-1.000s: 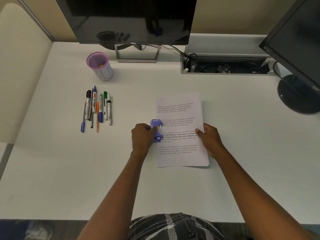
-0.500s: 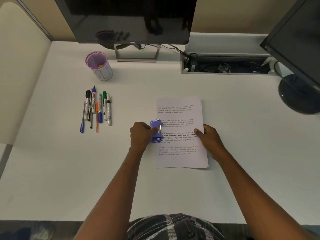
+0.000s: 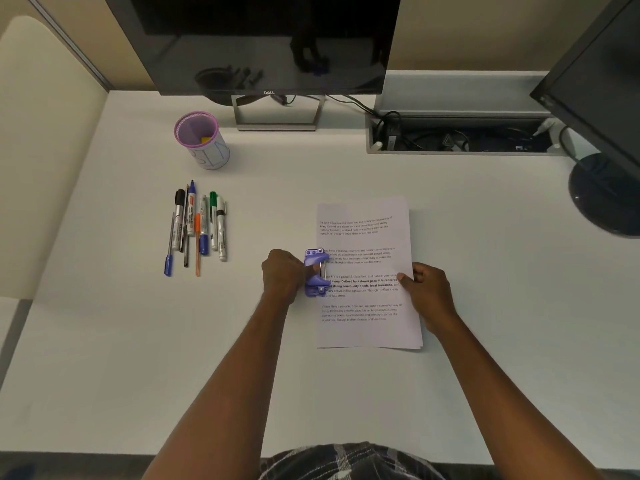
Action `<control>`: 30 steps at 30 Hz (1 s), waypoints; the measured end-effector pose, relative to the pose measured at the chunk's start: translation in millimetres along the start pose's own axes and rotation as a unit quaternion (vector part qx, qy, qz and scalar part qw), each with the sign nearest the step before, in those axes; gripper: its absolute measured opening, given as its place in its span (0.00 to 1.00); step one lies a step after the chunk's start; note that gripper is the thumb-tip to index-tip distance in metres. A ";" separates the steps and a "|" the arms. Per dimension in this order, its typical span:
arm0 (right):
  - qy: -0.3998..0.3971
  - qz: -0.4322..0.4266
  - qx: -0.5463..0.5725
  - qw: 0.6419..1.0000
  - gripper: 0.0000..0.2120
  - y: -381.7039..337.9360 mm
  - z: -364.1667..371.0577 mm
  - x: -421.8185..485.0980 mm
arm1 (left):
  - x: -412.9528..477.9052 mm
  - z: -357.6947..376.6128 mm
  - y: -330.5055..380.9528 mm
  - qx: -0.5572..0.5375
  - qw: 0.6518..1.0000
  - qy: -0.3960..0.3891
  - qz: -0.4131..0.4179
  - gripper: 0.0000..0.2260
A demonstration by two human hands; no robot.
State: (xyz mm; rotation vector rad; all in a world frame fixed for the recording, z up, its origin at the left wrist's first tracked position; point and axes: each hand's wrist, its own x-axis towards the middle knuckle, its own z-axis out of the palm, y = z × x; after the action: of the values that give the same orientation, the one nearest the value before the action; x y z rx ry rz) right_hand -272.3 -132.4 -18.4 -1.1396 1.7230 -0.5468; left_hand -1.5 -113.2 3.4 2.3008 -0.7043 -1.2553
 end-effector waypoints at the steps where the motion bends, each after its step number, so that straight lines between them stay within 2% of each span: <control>1: 0.000 0.001 -0.002 1.000 0.08 -0.3 0.3 0.0 | 1.3 0.1 0.4 0.002 1.000 -0.002 -0.006 0.13; 5: -0.002 0.005 0.004 1.000 0.08 0.4 1.1 2.3 | 4.3 2.6 -2.8 0.008 1.000 0.011 -0.011 0.13; 10: 0.001 0.014 0.008 1.000 0.07 4.2 1.8 6.8 | 1.2 16.3 -13.7 0.014 0.997 0.074 0.021 0.15; 17: 0.003 0.008 0.010 1.000 0.05 3.4 3.2 3.8 | 7.4 4.5 -0.4 0.046 0.999 0.016 0.009 0.20; 22: -0.008 0.017 0.010 1.000 0.06 1.1 0.5 8.7 | 10.4 4.2 5.9 0.062 0.998 0.002 0.006 0.18; 26: -0.018 0.015 0.005 1.000 0.06 -0.5 -0.4 9.9 | 11.2 5.8 3.0 0.055 0.998 0.013 0.018 0.13; 30: -0.008 0.014 -0.016 1.000 0.05 -1.4 1.0 8.9 | 7.3 10.1 -5.3 0.024 0.998 0.048 0.042 0.16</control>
State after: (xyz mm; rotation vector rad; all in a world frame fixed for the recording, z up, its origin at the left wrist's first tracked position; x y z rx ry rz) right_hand -271.7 -140.8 -21.9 -1.1387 1.7375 -0.4935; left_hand -5.6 -114.8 -9.4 2.3276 -0.7968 -1.0944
